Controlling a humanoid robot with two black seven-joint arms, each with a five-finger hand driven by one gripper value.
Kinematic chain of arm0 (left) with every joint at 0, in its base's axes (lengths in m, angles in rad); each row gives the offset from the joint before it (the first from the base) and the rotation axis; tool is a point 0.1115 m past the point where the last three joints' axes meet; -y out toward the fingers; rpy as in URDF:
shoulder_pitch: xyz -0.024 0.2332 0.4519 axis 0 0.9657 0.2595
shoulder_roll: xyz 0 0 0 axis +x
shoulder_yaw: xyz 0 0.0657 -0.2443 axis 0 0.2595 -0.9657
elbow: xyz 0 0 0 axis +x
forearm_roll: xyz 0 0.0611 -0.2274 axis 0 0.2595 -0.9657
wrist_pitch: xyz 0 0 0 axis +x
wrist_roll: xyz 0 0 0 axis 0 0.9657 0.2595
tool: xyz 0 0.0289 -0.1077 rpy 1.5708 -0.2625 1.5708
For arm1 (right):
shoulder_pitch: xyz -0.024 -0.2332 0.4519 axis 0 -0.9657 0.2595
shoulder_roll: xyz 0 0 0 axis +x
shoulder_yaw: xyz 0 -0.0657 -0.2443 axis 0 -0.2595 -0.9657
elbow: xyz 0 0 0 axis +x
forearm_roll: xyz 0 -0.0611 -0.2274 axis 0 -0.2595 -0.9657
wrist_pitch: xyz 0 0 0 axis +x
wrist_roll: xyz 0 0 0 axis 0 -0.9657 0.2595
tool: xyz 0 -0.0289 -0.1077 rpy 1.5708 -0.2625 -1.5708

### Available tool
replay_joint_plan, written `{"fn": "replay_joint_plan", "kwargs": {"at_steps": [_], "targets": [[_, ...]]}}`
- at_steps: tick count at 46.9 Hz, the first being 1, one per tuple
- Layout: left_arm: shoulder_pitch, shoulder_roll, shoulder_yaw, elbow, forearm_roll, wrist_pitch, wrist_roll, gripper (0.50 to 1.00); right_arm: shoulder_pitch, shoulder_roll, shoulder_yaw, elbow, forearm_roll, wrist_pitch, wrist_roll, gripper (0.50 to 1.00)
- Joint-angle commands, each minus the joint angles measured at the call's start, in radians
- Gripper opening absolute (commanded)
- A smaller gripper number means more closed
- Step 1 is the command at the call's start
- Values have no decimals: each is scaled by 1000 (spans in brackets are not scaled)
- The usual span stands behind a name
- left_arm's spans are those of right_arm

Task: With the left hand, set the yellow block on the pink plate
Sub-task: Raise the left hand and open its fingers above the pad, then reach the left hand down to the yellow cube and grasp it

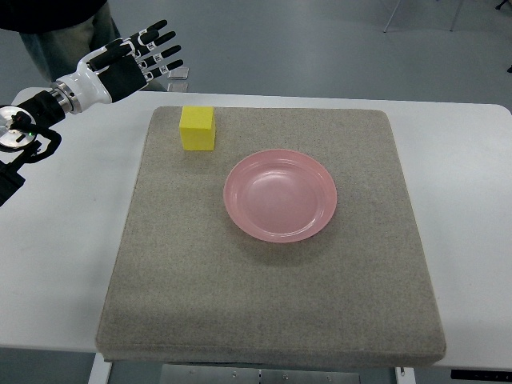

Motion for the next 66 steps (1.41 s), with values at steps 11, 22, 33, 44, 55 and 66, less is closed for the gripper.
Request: {"fn": "replay_joint_plan", "kwargs": {"at_steps": [11, 22, 33, 44, 55, 66], "targets": [[-21, 5, 5, 7, 164, 0, -66, 994, 0, 0, 0, 1, 0, 0, 0, 924], [-53, 9, 5, 0, 492, -7, -135, 994, 0, 0, 0, 0, 0, 0, 0, 924], [-103, 10, 8, -6, 910, -5, -184, 994, 0, 0, 0, 1, 0, 2, 0, 924], [-160, 9, 12, -6, 1290, 1, -271, 994, 0, 0, 0, 1, 0, 0, 0, 924], [-225, -33, 184, -14, 1540, 114, -280, 992, 0, 0, 1, 0, 0, 2, 0, 924], [-228, -108, 354, -14, 1600, 274, -280, 994, 0, 0, 1, 1, 0, 0, 0, 924]]}}
